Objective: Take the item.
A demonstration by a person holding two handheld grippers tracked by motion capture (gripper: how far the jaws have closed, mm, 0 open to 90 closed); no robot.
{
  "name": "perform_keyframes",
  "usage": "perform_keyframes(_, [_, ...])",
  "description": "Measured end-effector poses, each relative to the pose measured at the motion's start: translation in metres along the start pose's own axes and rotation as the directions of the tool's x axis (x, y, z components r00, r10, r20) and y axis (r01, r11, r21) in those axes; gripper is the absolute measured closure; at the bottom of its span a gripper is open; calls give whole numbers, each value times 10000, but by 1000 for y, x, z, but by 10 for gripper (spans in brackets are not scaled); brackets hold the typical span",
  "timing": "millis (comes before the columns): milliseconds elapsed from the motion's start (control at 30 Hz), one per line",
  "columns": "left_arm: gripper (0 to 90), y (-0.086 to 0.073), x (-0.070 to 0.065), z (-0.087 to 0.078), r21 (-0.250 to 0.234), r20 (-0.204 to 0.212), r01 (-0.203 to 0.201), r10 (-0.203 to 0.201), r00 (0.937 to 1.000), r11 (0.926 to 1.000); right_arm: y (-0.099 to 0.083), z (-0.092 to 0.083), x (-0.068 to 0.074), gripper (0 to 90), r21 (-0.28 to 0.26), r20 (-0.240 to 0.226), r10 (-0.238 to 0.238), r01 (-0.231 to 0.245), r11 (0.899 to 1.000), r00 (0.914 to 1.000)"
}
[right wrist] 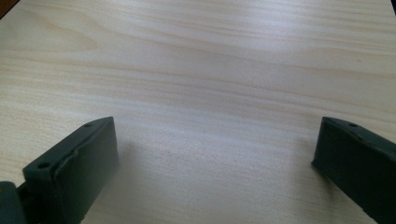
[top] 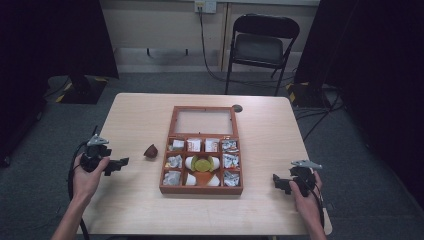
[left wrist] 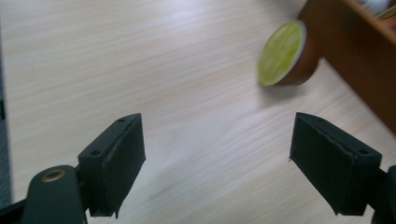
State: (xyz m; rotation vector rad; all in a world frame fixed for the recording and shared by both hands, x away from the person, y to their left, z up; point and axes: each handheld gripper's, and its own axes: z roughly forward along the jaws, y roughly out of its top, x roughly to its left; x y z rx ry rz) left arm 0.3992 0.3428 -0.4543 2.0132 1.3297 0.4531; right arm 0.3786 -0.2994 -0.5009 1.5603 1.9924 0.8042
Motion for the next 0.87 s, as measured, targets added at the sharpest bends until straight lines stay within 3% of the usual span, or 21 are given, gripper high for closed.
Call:
perform_keyframes(100, [179,-5,6,-2,-67,-13,74,-74,10000,9999,0,0,0,0,-2,0,2,-2,10000,10000])
perform_keyframes(133, [180,-10,12,-2,-45,-258,195,-196,9995,9998,0,0,0,0,-2,0,0,0,10000,10000])
perform_keyframes(200, [178,-12,14,-2,-94,-336,206,-209,9992,9997,0,0,0,0,-1,-1,0,0,10000,10000])
perform_keyframes(367, [177,-25,20,8,265,-713,7,12,9975,9996,0,0,0,0,-2,0,0,0,10000,10000])
perform_keyframes(467, [180,-33,26,16,494,-887,219,-174,9959,9985,0,0,0,0,-3,-2,1,-1,10000,10000])
perform_keyframes(533, [180,-37,27,17,214,-916,423,-401,9950,9989,0,0,0,0,-2,-1,0,0,10000,10000])
perform_keyframes(633, [154,-41,27,21,139,-1017,366,-350,9942,9992,0,0,0,0,-3,-1,0,0,10000,10000])
perform_keyframes(667, [136,-45,25,23,-351,-1150,418,-456,9923,9985,0,0,0,0,-2,-2,1,-1,10000,10000])
perform_keyframes(700, [116,-46,25,25,-477,-1165,318,-371,9925,9984,0,0,0,0,-3,-2,-2,2,10000,10000])
perform_keyframes(867, [89,-46,25,26,-456,-1274,423,-478,9907,9981,0,0,0,0,0,-2,0,0,10000,10000])
